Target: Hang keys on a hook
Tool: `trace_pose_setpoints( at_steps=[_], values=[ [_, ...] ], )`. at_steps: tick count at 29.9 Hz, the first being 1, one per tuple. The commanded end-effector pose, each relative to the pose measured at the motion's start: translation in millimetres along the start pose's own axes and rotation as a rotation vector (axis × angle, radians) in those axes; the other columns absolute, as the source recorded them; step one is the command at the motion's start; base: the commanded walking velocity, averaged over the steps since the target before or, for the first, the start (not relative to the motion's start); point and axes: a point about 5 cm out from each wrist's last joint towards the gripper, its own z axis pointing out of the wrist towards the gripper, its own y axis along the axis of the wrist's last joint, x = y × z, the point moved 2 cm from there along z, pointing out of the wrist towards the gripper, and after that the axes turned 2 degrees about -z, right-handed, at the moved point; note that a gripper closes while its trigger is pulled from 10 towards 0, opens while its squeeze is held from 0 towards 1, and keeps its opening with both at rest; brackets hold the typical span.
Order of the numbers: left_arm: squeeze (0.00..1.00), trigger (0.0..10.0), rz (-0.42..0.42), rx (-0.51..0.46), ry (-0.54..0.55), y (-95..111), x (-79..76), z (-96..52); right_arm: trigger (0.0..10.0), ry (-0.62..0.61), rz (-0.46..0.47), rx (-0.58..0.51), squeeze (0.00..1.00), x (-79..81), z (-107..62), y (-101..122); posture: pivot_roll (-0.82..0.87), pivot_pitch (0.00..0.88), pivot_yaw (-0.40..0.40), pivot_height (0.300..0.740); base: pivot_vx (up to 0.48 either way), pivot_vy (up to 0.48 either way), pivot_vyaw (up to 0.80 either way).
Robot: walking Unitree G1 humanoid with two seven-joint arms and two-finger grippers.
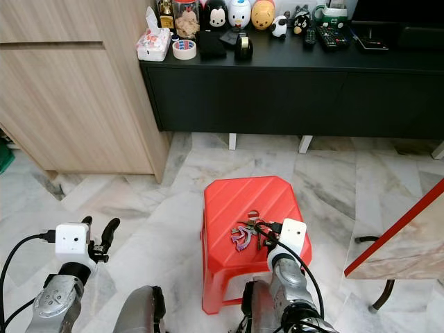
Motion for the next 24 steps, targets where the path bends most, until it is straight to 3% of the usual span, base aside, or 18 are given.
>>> trace_pose_setpoints(
  at_steps=[1,6,7,8,9,10,11,12,13,17,19,20,24],
  values=[
    [0.00,10.0,0.006,0.010,-0.003,-1.0,-2.3,-2.9,10.0,0.005,-0.005,0.021,0.00,1.0,0.3,-1.9,0.09,0.164,-0.030,0.598,0.000,0.000,0.00],
    [0.00,10.0,0.008,0.017,-0.004,-3.1,-2.9,-6.6,10.0,-0.005,-0.004,0.022,0.00,-2.4,0.9,-1.1,0.09,0.176,-0.031,0.598,0.000,0.000,0.00],
    [0.00,10.0,0.008,0.019,-0.004,-3.5,-2.9,-7.1,8.7,-0.005,-0.003,0.022,0.00,-2.7,1.0,-0.9,0.09,0.176,-0.031,0.598,0.000,0.000,0.00],
    [0.00,10.0,0.009,0.021,-0.003,-3.9,-2.8,-7.8,8.7,-0.006,-0.002,0.022,0.00,-2.9,1.1,-0.6,0.09,0.176,-0.031,0.598,0.000,0.000,0.00],
    [0.00,10.0,0.010,0.021,-0.003,-4.1,-2.8,-8.3,4.1,-0.006,-0.002,0.021,0.00,-2.8,1.1,-0.5,0.09,0.179,-0.031,0.598,0.000,0.000,0.00],
    [0.00,10.0,0.010,0.022,-0.003,-4.1,-2.7,-8.7,4.1,-0.006,-0.002,0.021,0.00,-2.7,1.1,-0.4,0.09,0.179,-0.031,0.598,0.000,0.000,0.00],
    [0.00,10.0,0.010,0.023,-0.003,-4.2,-2.7,-8.9,3.0,-0.006,-0.002,0.021,0.00,-2.6,1.1,-0.2,0.09,0.179,-0.031,0.598,0.000,0.000,0.00],
    [0.00,10.0,0.010,0.023,-0.003,-4.0,-2.9,-9.3,2.7,-0.006,-0.003,0.020,0.00,-2.6,1.2,-0.1,0.09,0.181,-0.032,0.598,0.000,0.000,0.00],
    [0.00,10.0,0.011,0.024,-0.003,-4.0,-3.1,-9.7,1.8,-0.006,-0.004,0.021,0.00,-2.7,1.2,-0.2,0.10,0.186,-0.032,0.598,0.000,0.000,0.00],
    [0.00,10.0,0.014,0.029,-0.004,-4.7,-3.4,-13.6,0.9,-0.002,-0.020,0.025,0.00,-3.1,0.5,-2.7,0.10,0.199,-0.031,0.598,0.000,0.000,0.00],
    [0.00,10.0,0.015,0.030,-0.003,-5.1,-3.1,-14.9,1.1,0.000,-0.020,0.027,0.00,-2.7,0.2,-3.8,0.10,0.202,-0.033,0.598,0.000,0.000,0.00],
    [0.00,10.0,0.015,0.034,-0.001,-5.8,-2.4,-16.2,1.8,0.006,-0.023,0.030,0.00,-1.7,-0.2,-5.0,0.10,0.206,-0.033,0.598,0.000,0.000,0.00],
    [0.00,10.0,0.016,0.040,0.001,-6.4,-1.8,-18.4,1.9,0.015,-0.027,0.034,0.00,0.3,-0.7,-6.6,0.10,0.213,-0.033,0.598,0.000,0.000,0.00]
  ],
)
